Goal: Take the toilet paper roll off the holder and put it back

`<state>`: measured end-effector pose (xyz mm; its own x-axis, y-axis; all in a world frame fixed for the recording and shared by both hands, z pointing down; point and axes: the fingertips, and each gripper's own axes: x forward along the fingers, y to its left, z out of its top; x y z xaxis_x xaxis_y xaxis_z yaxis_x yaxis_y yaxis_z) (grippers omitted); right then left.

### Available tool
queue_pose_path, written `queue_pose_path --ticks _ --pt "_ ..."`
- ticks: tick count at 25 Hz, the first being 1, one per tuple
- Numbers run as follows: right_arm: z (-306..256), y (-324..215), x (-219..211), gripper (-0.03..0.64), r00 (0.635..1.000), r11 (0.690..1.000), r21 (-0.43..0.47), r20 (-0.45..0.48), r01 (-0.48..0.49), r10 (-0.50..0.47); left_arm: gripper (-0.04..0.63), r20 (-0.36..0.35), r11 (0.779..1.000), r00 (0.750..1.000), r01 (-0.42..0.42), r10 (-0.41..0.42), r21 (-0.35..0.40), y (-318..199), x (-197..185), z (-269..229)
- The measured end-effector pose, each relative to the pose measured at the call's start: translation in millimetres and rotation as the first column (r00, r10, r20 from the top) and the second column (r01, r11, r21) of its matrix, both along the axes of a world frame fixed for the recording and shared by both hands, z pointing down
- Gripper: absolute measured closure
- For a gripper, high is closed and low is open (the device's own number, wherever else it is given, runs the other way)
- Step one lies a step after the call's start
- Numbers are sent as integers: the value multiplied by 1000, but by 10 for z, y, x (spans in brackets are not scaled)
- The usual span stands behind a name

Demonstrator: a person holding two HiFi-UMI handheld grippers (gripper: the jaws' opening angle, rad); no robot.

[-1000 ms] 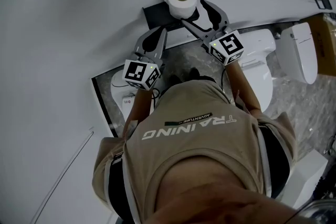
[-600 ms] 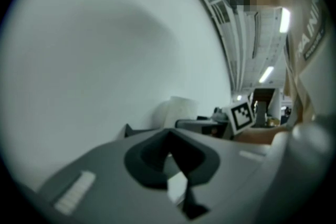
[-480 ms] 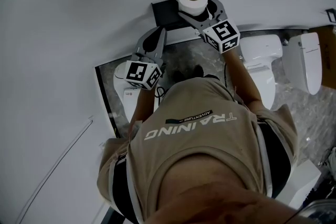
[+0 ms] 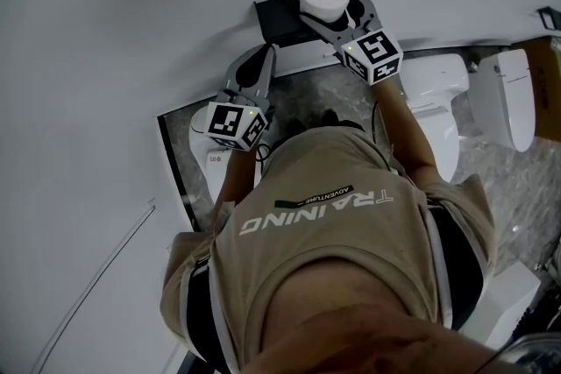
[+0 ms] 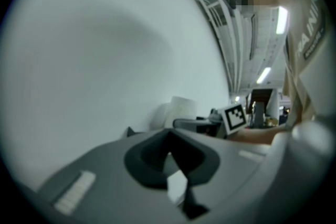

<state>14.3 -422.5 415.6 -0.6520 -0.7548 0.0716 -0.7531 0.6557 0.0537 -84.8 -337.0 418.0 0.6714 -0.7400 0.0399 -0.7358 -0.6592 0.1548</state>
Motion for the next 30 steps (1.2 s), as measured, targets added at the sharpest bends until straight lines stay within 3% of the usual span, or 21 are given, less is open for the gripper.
queue_pose_path --ticks 11,21,30 --pt "-264 637 89 261 996 989 131 -46 -72 79 595 -23 992 992 -123 123 -6 210 119 196" --pt "-252 1481 216 261 1000 991 129 -22 21 -18 595 1 998 998 -63 63 28 700 305 58" --pt "-14 2133 444 261 995 992 78 22 99 -101 595 56 1000 998 20 -19 -19 1400 482 151"
